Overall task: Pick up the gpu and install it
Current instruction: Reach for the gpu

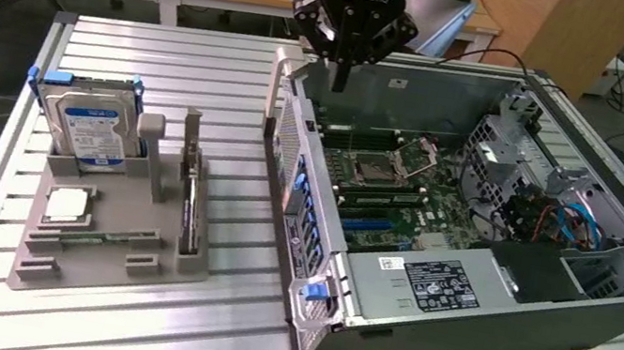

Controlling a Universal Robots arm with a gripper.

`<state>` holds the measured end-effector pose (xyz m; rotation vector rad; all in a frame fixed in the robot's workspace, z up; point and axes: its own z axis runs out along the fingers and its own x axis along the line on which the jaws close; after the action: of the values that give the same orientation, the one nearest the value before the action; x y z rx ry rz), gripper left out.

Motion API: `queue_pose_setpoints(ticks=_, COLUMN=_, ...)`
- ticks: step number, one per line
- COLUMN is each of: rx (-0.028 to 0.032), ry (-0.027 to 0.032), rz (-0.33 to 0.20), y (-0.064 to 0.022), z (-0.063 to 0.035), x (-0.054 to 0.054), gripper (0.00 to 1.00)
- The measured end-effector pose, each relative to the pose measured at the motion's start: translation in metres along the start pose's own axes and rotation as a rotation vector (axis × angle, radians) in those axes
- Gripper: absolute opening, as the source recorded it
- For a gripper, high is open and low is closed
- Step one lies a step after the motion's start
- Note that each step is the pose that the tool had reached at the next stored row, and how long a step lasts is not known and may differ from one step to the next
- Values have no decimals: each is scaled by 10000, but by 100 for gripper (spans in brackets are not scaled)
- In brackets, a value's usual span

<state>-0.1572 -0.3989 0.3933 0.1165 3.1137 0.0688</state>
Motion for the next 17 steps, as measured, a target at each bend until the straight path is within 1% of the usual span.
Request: queue_pose_setpoints(ticks=17, rx=0, ry=0, rz=0, y=-29, z=-9, x=363, gripper=10)
